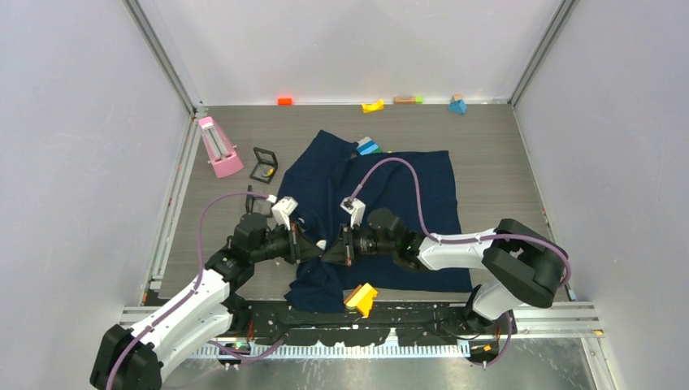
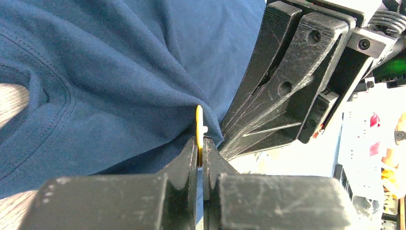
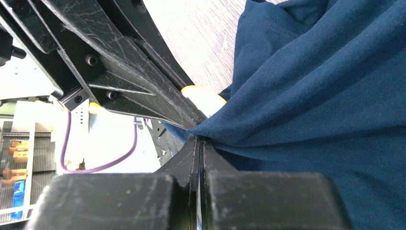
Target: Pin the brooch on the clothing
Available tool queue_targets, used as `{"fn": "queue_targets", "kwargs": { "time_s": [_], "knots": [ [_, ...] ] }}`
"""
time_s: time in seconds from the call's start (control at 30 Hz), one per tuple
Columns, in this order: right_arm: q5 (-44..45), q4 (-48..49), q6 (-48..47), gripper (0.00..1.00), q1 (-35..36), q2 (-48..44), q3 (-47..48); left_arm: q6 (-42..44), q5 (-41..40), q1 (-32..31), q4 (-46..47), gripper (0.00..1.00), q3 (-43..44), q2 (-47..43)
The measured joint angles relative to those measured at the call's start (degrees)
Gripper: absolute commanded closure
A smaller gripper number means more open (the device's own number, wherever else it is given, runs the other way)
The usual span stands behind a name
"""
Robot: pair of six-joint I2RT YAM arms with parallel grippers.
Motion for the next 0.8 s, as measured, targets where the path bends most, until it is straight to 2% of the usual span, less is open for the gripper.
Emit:
{"fn": "queue_targets", "kwargs": {
  "time_s": [0.43, 0.6, 0.67, 0.7, 0.73, 0.8],
  "knots": [
    [-5.5, -8.7, 2.9, 0.99, -1.6, 4.1, 6.0, 1.3, 0.5, 0.4, 0.1, 1.0, -0.2, 0.3],
    [-7.0, -9.2, 3.5, 0.99, -2.0, 4.6, 6.4, 1.3, 0.6, 0.4, 0.1, 1.0, -0.2, 0.3],
    [-7.2, -9.2, 3.6, 0.9, -2.1, 4.6, 6.4, 1.3, 0.6, 0.4, -0.1, 1.0, -0.2, 0.3],
    [-7.2, -9.2, 3.6, 0.79, -2.1, 4.6, 6.4, 1.3, 0.5, 0.4, -0.3, 1.0, -0.2, 0.3],
    [-7.2, -9.3, 3.5, 0.74, -2.2, 4.4, 6.3, 1.3, 0.5, 0.4, -0.7, 1.0, -0.1, 0.3],
    [-7.1, -9.6, 3.1, 0.56, -2.3, 3.5, 6.0, 1.3, 0.5, 0.3, -2.3, 1.0, 0.9, 0.3]
  ]
}}
